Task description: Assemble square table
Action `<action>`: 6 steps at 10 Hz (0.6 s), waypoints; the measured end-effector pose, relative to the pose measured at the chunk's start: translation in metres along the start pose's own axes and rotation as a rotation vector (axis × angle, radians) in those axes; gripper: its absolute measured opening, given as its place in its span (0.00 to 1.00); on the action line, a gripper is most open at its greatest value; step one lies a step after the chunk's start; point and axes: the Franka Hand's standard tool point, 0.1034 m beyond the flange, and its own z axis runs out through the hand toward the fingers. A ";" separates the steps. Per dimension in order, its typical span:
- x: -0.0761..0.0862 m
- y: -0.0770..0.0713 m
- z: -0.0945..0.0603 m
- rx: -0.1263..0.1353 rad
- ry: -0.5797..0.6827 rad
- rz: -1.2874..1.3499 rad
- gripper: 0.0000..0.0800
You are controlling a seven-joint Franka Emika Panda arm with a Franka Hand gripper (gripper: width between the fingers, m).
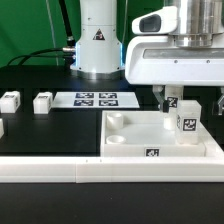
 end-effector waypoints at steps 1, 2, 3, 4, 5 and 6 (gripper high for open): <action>0.000 0.000 0.000 -0.001 0.001 -0.029 0.81; 0.002 0.004 0.000 -0.003 0.001 -0.138 0.81; 0.003 0.006 0.000 -0.004 0.001 -0.186 0.81; 0.003 0.006 0.000 -0.005 0.001 -0.188 0.81; 0.003 0.007 0.000 -0.005 0.002 -0.185 0.66; 0.003 0.007 0.000 -0.005 0.002 -0.185 0.48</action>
Offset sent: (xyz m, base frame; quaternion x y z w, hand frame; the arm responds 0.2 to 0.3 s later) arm 0.0000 0.0000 0.0000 0.0000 0.0000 -0.1296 0.9916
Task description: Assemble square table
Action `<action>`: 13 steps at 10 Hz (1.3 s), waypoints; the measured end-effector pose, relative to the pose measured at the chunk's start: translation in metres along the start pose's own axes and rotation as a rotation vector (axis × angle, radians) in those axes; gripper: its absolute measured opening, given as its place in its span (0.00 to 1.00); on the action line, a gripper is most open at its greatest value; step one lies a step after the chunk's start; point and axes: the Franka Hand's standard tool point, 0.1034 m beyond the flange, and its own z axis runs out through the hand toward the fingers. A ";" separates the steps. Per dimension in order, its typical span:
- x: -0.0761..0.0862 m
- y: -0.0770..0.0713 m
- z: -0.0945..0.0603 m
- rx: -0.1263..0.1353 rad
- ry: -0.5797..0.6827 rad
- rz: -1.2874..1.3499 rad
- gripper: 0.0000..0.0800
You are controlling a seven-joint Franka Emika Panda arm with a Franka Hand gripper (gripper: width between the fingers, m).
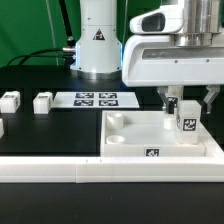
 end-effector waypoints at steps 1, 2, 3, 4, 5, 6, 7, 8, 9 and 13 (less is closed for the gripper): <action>0.000 0.000 0.000 0.000 0.000 0.000 0.36; 0.000 0.000 0.000 0.000 0.000 0.029 0.36; 0.000 0.000 0.000 0.000 0.000 0.029 0.36; 0.000 0.000 0.000 0.000 0.000 0.031 0.36; 0.000 0.000 0.000 0.004 0.000 0.148 0.36; 0.000 0.001 0.000 0.003 0.000 0.252 0.36; 0.000 0.006 0.000 -0.002 0.000 0.328 0.36; -0.001 0.012 0.000 -0.008 0.001 0.396 0.36; -0.002 0.016 0.000 -0.014 0.002 0.485 0.36; -0.004 0.028 -0.001 -0.053 0.015 0.659 0.37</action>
Offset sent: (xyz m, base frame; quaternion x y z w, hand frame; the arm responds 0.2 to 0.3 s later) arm 0.0000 0.0000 0.0000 0.0000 0.0000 0.0000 1.0000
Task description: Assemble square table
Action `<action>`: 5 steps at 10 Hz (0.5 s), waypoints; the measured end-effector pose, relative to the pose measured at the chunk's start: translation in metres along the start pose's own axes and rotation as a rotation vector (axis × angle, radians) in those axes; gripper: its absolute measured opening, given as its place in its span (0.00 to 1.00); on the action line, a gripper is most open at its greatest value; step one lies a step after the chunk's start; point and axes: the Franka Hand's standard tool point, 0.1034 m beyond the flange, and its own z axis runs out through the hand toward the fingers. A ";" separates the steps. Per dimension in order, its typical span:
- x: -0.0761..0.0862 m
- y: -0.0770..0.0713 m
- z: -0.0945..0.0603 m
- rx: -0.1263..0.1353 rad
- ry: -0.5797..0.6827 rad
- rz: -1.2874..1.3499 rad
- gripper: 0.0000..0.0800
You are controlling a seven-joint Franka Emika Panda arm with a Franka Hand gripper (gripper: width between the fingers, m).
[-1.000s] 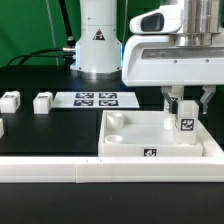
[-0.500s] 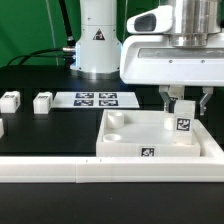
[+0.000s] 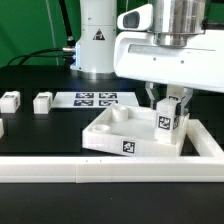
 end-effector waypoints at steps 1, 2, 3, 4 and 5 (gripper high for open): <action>0.000 0.000 0.000 0.000 0.000 -0.004 0.37; -0.002 -0.002 -0.004 0.001 -0.006 -0.055 0.51; -0.002 -0.002 -0.013 0.006 -0.015 -0.098 0.69; -0.004 -0.001 -0.021 0.011 -0.024 -0.132 0.78; -0.003 0.003 -0.029 0.014 -0.037 -0.196 0.80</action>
Offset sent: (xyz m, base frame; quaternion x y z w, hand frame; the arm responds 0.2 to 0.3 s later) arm -0.0214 0.0006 0.0284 -0.0179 -0.0413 -0.1076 0.9932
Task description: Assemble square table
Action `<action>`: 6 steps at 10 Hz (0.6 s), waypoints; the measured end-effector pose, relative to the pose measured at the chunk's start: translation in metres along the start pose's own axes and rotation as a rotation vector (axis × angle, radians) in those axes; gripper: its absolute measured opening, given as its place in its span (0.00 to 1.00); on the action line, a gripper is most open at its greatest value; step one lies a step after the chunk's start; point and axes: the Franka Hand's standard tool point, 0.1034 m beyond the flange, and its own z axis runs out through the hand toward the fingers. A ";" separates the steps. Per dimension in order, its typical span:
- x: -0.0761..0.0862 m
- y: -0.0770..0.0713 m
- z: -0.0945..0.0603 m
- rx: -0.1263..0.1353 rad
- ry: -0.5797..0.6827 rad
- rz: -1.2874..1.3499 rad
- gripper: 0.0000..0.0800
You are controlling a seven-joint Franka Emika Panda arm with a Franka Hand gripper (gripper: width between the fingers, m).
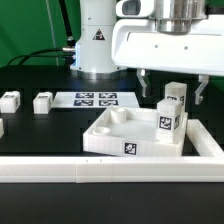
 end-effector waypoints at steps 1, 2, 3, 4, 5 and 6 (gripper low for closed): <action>0.001 0.008 -0.008 -0.003 -0.027 -0.077 0.80; 0.004 0.014 -0.013 -0.003 -0.040 -0.106 0.81; 0.003 0.014 -0.011 -0.005 -0.037 -0.092 0.81; 0.003 0.013 -0.010 -0.006 -0.038 -0.094 0.81; 0.003 0.014 -0.010 -0.006 -0.038 -0.093 0.81; 0.003 0.015 -0.009 -0.007 -0.038 -0.107 0.81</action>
Offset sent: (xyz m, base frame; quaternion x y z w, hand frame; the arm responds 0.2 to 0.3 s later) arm 0.0000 0.0000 0.0000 0.0000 0.0000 0.0000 1.0000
